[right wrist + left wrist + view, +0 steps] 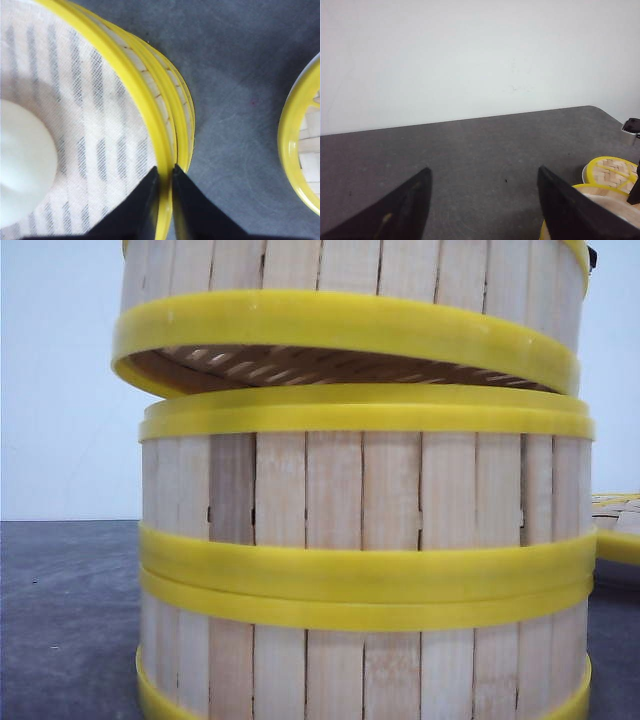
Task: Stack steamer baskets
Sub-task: 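Lower the held basket onto the top of the stack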
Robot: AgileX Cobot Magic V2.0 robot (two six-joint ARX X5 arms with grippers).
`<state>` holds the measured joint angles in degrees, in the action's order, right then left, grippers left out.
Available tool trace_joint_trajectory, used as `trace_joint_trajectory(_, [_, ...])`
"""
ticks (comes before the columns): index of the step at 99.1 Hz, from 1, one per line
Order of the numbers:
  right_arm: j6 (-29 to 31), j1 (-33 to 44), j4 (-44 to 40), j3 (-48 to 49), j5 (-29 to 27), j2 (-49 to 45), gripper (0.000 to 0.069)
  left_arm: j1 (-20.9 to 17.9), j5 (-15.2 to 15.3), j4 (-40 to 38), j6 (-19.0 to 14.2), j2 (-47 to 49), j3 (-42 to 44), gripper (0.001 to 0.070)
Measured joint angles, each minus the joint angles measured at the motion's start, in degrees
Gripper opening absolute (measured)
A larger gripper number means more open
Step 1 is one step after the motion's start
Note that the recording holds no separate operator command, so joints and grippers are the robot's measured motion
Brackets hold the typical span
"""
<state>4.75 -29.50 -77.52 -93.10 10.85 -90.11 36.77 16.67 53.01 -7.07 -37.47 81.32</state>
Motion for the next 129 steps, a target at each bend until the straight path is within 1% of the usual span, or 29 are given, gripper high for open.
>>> trace_joint_trajectory(22, [0.61,0.42,0.00,-0.44,-1.22,1.44,0.0023,0.00,-0.04,0.04,-0.50,0.00,0.00,0.0399])
trace_joint_trajectory(41, [1.05,0.57,-0.02,-0.46,-1.18,2.62,0.0023,0.00,-0.04,0.09,-0.90,0.00,0.00,0.0399])
trace_joint_trajectory(58, [1.27,0.52,-0.02,-0.46,1.99,2.64,0.0023,0.00,-0.04,0.13,-1.09,0.00,0.00,0.0399])
trace_joint_trajectory(65, [1.36,0.24,0.00,-0.46,2.43,2.64,0.0023,0.00,-0.04,0.24,-1.09,0.00,0.00,0.0399])
trace_joint_trajectory(92, [1.44,0.04,-0.02,-0.46,-1.01,2.64,0.0023,0.00,-0.04,0.66,-1.09,0.00,0.00,0.0399])
trace_joint_trajectory(129, [1.46,-0.46,0.00,-0.37,-1.20,2.64,0.0023,0.00,-0.07,0.68,-1.09,0.00,0.00,0.0399])
